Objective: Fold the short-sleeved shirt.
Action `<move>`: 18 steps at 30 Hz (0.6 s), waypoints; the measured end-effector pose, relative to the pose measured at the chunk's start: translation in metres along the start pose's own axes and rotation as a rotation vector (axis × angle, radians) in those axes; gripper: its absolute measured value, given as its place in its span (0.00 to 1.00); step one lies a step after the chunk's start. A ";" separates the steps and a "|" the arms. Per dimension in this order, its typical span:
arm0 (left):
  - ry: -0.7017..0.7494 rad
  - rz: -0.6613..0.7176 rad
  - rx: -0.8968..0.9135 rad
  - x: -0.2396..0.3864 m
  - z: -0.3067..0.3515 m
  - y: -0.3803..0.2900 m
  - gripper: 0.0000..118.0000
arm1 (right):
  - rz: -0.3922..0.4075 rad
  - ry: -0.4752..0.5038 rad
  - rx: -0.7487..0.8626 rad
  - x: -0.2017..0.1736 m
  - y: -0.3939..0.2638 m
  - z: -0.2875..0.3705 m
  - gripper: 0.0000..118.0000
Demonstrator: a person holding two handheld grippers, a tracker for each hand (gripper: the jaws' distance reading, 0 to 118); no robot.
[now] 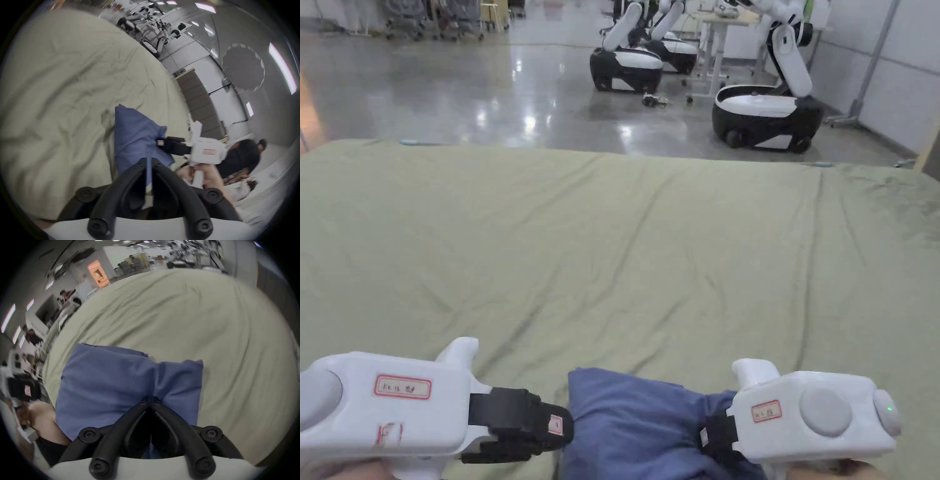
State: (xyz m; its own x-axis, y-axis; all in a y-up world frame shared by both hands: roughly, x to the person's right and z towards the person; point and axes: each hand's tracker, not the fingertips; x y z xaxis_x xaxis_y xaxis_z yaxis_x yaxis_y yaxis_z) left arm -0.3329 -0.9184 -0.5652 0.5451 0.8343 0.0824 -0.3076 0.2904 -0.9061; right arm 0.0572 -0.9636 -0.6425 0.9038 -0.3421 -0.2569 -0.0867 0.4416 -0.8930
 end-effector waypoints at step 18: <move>0.157 -0.143 -0.192 0.000 -0.099 0.017 0.40 | -0.054 0.077 0.004 0.003 -0.009 0.034 0.00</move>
State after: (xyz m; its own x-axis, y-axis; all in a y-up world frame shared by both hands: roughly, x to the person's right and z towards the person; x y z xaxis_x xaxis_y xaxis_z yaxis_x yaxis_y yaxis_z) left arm -0.2606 -0.9599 -0.6222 0.6912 0.7039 0.1637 -0.0737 0.2940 -0.9530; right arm 0.0749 -0.9404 -0.6227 0.8723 -0.4282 -0.2361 -0.0369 0.4237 -0.9050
